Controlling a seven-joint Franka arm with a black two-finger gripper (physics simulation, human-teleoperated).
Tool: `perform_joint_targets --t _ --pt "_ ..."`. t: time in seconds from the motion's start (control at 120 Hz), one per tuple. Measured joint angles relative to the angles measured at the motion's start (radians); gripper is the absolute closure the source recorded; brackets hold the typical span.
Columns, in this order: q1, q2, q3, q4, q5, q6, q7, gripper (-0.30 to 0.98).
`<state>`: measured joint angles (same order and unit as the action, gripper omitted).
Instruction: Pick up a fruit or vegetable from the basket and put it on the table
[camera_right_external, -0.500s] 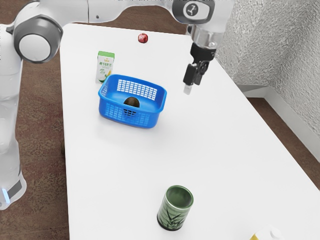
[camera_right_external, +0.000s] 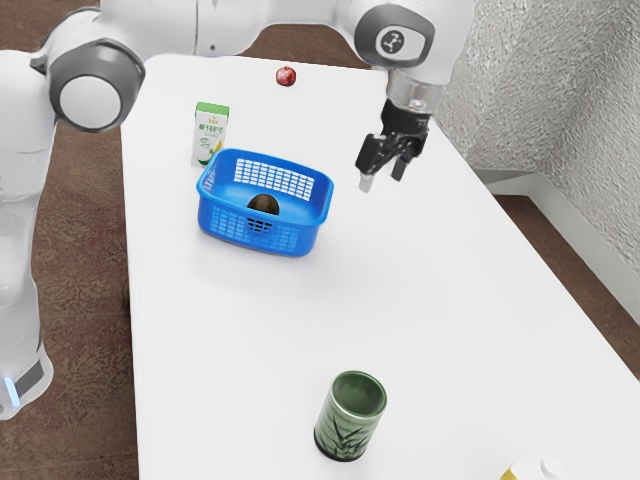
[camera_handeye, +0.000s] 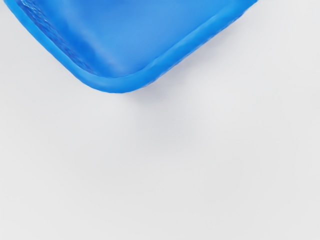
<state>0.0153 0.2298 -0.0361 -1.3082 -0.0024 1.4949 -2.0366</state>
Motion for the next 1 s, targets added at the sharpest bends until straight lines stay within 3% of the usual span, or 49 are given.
perform_joint_targets --t 0.167,0.275,0.45,0.783,1.0 --pt "0.009 -0.026 0.014 -0.03 0.057 0.103 0.352 0.0" --pt "0.054 -0.26 0.023 -0.375 0.073 0.239 0.546 0.0" --pt "0.105 -0.4 0.038 -0.591 0.079 0.393 0.791 0.0" --pt "0.154 -0.551 0.089 -0.808 0.047 0.507 1.075 0.0" --pt "0.205 -0.584 0.09 -0.92 -0.029 0.531 1.171 0.0"
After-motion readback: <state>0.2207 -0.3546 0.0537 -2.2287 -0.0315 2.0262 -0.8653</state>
